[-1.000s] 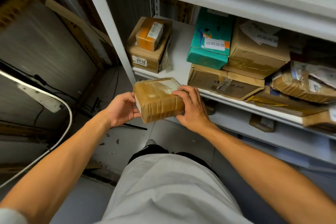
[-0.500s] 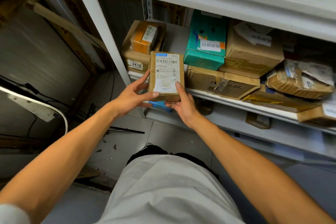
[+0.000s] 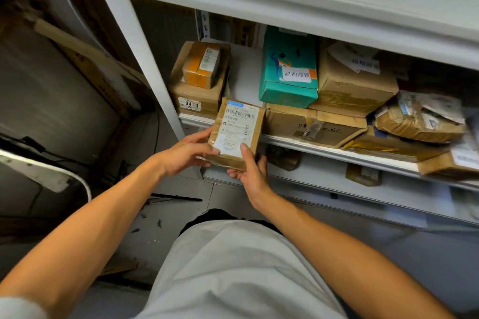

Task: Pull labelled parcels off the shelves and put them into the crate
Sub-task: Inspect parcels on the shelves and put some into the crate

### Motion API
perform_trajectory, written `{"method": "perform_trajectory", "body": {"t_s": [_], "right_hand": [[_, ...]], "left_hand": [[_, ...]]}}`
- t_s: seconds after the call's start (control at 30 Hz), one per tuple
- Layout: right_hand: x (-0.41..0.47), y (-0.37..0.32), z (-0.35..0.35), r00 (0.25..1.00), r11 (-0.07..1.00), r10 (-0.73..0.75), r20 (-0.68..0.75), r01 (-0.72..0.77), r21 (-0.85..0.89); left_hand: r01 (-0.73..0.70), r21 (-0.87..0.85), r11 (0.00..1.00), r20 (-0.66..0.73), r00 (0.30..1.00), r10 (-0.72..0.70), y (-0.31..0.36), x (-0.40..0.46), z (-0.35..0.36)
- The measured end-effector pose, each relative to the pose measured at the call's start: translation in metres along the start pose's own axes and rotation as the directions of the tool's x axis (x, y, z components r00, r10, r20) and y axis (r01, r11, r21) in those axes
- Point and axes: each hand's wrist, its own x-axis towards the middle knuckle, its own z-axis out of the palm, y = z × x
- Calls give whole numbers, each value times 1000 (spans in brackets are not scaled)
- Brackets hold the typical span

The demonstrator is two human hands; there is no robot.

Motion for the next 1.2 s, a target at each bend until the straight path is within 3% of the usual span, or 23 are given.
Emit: {"method": "perform_trajectory", "body": {"t_s": [0.17,0.27,0.33,0.4,0.47,0.63,0.77,0.87,0.97,1.03,1.1,1.2], "right_hand": [[25,-24,13,994,996,56,-95,-48,81],[38,-42,19,990,986,47,-132,-24,168],[43,-43,21,985,988,47,-166,-22,151],[45,-38,24,980,997,41,-194,-28,72],[48,-28,25,983,998,53,-177,-47,40],[47,-39,27,991,998,65,-118,-61,34],[36,-67,24,994,995,98,38,-97,-17],[30,-78,25,989,990,118,85,-110,-91],[29,-82,20,998,971,55,21,-49,-234],[24,-84,12,1000,964,-8,-10,5,-266],[19,-87,1,999,972,-45,-21,38,-233],[13,-95,-12,994,973,-108,-14,103,-208]], "left_hand": [[-32,-108,994,-59,998,26,6,24,1],[-56,-179,982,-183,983,23,7,45,7],[-40,-113,993,-363,932,-4,8,59,13],[41,-19,999,-557,829,-44,10,67,21],[73,-36,997,-648,757,-80,11,70,28],[-27,-272,962,-591,793,-145,12,79,36],[-127,-376,918,-591,795,-133,24,91,41],[-103,-338,936,-543,833,-104,34,91,50],[-105,-66,992,-578,814,48,42,84,62],[-190,78,979,-591,782,199,50,79,70],[-291,103,951,-556,776,298,66,76,79],[-325,-21,945,-461,842,280,94,81,86]]}}
